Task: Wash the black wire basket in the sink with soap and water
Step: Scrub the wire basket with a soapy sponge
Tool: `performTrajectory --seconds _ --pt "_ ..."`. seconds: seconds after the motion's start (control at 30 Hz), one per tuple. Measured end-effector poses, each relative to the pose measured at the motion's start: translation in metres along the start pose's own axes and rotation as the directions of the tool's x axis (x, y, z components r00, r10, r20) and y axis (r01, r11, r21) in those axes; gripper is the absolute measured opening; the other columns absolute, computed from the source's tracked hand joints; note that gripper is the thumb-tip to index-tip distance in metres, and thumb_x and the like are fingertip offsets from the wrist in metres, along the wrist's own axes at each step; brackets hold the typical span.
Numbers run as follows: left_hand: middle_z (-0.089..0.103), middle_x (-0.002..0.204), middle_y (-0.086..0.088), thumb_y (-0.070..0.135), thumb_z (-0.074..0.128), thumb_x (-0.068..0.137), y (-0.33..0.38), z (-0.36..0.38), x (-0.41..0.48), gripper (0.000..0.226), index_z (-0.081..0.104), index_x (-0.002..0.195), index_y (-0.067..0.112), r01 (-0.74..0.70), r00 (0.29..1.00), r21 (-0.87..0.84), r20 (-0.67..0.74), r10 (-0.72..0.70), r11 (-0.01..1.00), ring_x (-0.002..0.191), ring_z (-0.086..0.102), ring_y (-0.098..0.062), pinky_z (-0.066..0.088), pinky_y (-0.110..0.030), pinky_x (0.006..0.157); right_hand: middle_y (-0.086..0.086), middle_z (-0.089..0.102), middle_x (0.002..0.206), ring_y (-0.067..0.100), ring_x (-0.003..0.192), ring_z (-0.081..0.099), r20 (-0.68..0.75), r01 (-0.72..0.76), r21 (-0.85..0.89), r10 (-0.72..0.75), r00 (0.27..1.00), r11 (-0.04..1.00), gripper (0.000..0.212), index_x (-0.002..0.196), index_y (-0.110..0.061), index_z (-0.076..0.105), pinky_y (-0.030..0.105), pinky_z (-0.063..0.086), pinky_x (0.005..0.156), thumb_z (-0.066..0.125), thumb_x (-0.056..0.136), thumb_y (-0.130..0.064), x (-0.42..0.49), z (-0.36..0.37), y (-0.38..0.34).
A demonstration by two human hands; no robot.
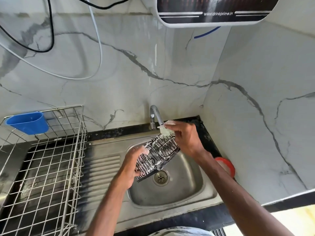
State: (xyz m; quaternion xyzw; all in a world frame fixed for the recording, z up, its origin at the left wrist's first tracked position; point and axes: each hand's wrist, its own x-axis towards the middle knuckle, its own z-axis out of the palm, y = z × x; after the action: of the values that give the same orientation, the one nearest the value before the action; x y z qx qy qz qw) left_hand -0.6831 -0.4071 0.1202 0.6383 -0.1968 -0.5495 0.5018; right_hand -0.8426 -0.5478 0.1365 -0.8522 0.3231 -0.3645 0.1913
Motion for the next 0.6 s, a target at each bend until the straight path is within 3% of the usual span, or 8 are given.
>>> performTrajectory --seconds 0.13,0.2,0.27,0.3,0.37,0.43,0.6 --pt "0.055 0.117 0.001 0.065 0.064 0.042 -0.003 -0.008 0.003 0.076 0.065 0.102 0.019 0.016 1.000 -0.020 -0.014 -0.016 1.000 0.102 0.047 -0.025 0.041 -0.040 0.084 0.011 0.073 0.114 0.016 0.106 0.071 -0.053 -0.055 0.001 0.055 0.997 0.998 0.049 0.105 -0.001 0.077 0.011 0.050 0.094 0.049 0.074 0.026 0.006 -0.005 0.011" --pt "0.060 0.109 -0.007 0.063 0.067 0.047 -0.004 -0.014 0.005 0.071 0.066 0.102 0.018 0.024 0.999 -0.080 -0.019 -0.026 0.997 0.090 0.048 -0.025 0.041 -0.034 0.071 0.012 0.073 0.115 0.018 0.108 0.071 -0.034 -0.105 -0.014 0.104 0.994 0.994 0.045 0.105 -0.001 0.077 0.011 0.051 0.093 0.049 0.079 0.023 0.006 -0.006 0.017" --pt "0.058 0.121 -0.014 0.062 0.066 0.067 -0.007 -0.019 0.010 0.060 0.066 0.107 0.017 0.036 0.998 -0.111 -0.042 -0.041 0.993 0.093 0.046 -0.028 0.041 -0.033 0.066 0.013 0.073 0.114 0.019 0.106 0.072 -0.009 -0.105 -0.025 0.105 0.994 0.994 0.042 0.107 -0.001 0.076 0.014 0.054 0.090 0.049 0.082 0.020 0.003 -0.006 0.017" --pt "0.055 0.127 -0.015 0.063 0.064 0.072 -0.008 -0.020 0.012 0.059 0.066 0.110 0.018 0.043 0.997 -0.114 -0.060 -0.051 0.993 0.097 0.043 -0.030 0.041 -0.034 0.067 0.013 0.073 0.114 0.019 0.102 0.073 -0.002 -0.092 -0.029 0.092 0.996 0.995 0.043 0.108 -0.001 0.076 0.017 0.057 0.087 0.049 0.081 0.019 0.000 -0.005 0.014" --pt "0.052 0.124 -0.013 0.068 0.065 0.058 -0.008 -0.020 0.015 0.068 0.065 0.108 0.021 0.049 0.995 -0.086 -0.077 -0.056 0.995 0.100 0.041 -0.030 0.041 -0.034 0.069 0.012 0.074 0.113 0.019 0.096 0.075 0.002 -0.067 -0.043 0.067 0.998 0.997 0.046 0.110 -0.002 0.076 0.023 0.060 0.083 0.049 0.080 0.018 -0.003 -0.003 0.007" --pt "0.051 0.120 -0.011 0.067 0.065 0.053 -0.005 -0.020 0.015 0.069 0.065 0.104 0.022 0.042 0.996 -0.065 -0.077 -0.047 0.997 0.097 0.042 -0.028 0.041 -0.035 0.071 0.011 0.074 0.113 0.018 0.096 0.075 -0.012 -0.049 -0.056 0.048 0.999 0.997 0.046 0.112 -0.003 0.076 0.019 0.057 0.088 0.050 0.081 0.017 -0.002 -0.001 0.005" --pt "0.039 0.137 0.003 0.062 0.058 0.075 -0.006 -0.026 0.027 0.045 0.062 0.099 0.025 0.031 0.991 -0.102 -0.127 -0.044 0.994 0.104 0.047 -0.029 0.042 -0.047 0.093 0.008 0.072 0.119 0.013 0.105 0.071 0.019 -0.016 -0.071 0.018 1.000 0.997 0.048 0.114 -0.004 0.075 0.014 0.053 0.094 0.050 0.080 0.020 -0.007 -0.007 0.004"
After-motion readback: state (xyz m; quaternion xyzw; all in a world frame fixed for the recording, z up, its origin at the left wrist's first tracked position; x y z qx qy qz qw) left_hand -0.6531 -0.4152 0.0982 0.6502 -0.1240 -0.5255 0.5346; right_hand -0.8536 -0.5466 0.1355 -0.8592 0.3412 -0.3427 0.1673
